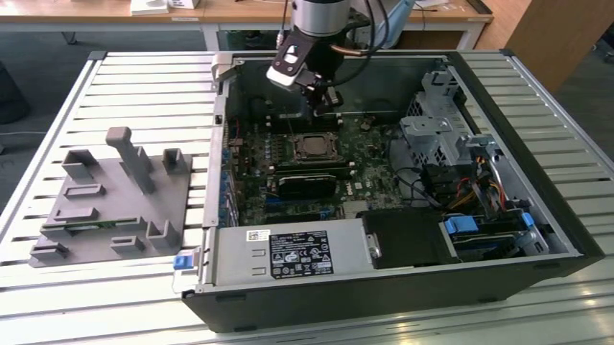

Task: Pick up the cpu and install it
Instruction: 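Install the first cpu locking lever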

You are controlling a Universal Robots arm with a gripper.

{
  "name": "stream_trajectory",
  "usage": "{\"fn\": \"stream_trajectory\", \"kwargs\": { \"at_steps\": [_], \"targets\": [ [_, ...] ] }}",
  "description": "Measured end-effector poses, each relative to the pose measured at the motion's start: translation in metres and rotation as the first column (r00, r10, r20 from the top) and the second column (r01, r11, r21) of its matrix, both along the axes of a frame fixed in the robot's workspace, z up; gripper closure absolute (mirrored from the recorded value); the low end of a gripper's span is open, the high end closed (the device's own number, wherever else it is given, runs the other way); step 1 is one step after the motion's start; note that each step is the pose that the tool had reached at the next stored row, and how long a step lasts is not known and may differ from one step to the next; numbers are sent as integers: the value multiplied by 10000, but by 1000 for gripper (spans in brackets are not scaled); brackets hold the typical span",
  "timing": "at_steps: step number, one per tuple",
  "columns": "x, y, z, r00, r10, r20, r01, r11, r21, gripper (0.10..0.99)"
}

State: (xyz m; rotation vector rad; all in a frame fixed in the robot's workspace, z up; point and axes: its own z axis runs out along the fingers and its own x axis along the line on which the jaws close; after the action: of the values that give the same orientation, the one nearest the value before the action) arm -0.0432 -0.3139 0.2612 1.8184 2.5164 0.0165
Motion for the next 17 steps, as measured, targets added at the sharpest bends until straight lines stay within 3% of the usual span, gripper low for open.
{"fn": "stream_trajectory", "kwargs": {
  "at_steps": [2,4,9,13,17],
  "targets": [
    [0,0,0,9997,245,-72,-245,9997,-26,980],
    [-1,0,0,9984,559,-112,-559,9984,-29,980],
    [0,0,-5,9891,1468,-128,-1468,9892,-26,980],
    [0,0,-8,9760,2175,-133,-2176,9760,-25,980],
    [0,0,-10,9573,2888,-134,-2889,9574,-25,980]
  ]
}}
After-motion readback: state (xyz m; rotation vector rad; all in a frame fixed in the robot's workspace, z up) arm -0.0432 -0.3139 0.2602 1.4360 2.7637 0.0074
